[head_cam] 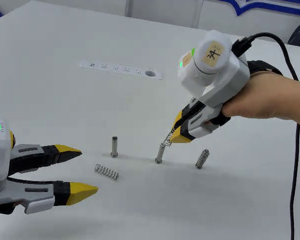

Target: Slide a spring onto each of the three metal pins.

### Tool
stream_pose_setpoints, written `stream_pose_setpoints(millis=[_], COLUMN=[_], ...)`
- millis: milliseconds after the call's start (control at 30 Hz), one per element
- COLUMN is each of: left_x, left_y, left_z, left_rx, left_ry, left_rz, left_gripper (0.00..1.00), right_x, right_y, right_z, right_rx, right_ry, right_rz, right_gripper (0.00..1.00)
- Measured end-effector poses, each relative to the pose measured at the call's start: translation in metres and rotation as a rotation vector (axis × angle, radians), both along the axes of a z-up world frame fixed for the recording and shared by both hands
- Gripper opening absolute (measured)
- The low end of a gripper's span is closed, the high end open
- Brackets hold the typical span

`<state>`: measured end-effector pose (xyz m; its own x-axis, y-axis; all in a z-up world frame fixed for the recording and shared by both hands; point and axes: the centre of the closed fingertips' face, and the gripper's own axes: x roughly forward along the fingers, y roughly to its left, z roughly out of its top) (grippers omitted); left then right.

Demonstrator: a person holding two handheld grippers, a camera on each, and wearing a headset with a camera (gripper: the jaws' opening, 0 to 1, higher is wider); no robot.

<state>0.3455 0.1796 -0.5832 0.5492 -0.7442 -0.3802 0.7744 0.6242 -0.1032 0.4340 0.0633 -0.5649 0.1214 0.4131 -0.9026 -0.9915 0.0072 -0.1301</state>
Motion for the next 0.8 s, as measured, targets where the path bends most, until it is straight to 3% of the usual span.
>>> stream_pose_setpoints(millis=[200, 800], left_x=[0.0, -0.001], left_y=[-0.001, 0.0], left_z=[-0.001, -0.006], left_rx=[0.0, 0.007], left_ry=[0.003, 0.017], left_rz=[0.001, 0.001], left_gripper=[0.53, 0.52], right_x=[0.009, 0.009], right_y=[0.002, 0.01], right_z=[-0.01, -0.038], right_rx=[-0.022, -0.089], right_ry=[-0.001, 0.042], right_rz=[-0.005, 0.014], right_gripper=[0.12, 0.12])
